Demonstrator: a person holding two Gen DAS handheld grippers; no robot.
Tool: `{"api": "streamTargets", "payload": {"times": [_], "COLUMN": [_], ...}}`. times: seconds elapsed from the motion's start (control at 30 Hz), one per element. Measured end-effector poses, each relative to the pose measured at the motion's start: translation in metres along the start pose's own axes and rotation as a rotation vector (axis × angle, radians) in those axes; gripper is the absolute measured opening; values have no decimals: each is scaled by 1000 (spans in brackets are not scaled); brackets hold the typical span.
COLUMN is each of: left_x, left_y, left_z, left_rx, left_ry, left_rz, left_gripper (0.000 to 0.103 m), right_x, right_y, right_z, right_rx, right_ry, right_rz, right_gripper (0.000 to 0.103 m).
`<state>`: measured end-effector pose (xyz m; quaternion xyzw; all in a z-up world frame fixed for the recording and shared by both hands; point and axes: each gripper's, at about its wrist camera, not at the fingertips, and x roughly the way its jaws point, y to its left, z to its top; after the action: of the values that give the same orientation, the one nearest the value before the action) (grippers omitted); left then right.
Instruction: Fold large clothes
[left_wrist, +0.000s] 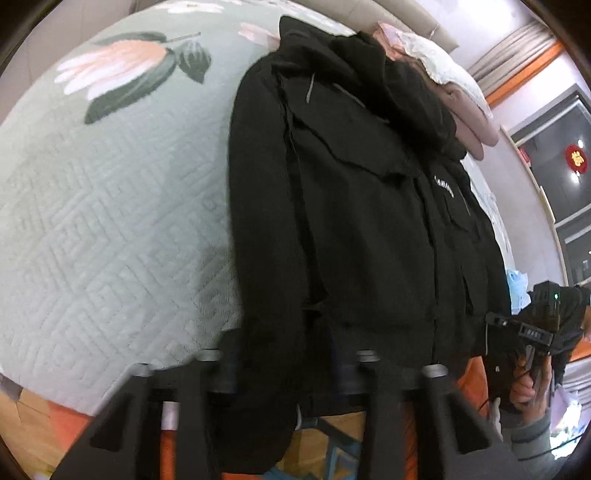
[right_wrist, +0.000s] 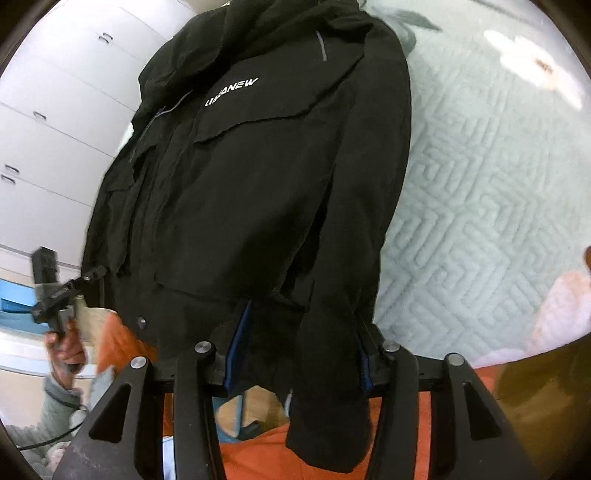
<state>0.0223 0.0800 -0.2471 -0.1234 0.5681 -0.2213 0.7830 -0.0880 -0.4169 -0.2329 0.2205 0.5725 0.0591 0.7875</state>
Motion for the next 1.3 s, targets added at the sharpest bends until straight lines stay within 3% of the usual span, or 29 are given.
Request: {"api": "streamTargets", "payload": {"times": [0.03,0.1,0.23,0.43,0.63,0.73,0.87,1.07,1.3], "left_x": [-5,-22,-61,-119,-136,-126,-95,-36,5], "left_y": [1,-1,-15,-36,-44,-43,-32,-38,-55], "left_z": [0,3,17,70,132,159,211,300,394], "left_rx": [-2,-13,-12,40,63,46,-30,-23,-96], "left_ry": [-5,-49,-155,-306,-362,-371,-380,-390,-342], "left_rz": [4,-22,-107,-234,-295,-297,-341,-316,-292], "left_gripper": [15,13,13,13,14,15,15,15,16], "right_x": [2,-4,-30,-103,-136,-142,-139,-125,-96], "right_y": [8,21,34,45,48,37,29,16,2], "right_z": [4,4,11,48,109,135,175,269,383], "right_rx": [-24,-83,-103,-79,-21,22,41,34,149], "right_ry": [-6,-23,-71,-228,-318,-360,-377,-390,-304], "right_rz": [-41,-114,-121,25,143,208,227,194,141], "right_gripper": [23,19,17,17,17,17,17,17,17]}}
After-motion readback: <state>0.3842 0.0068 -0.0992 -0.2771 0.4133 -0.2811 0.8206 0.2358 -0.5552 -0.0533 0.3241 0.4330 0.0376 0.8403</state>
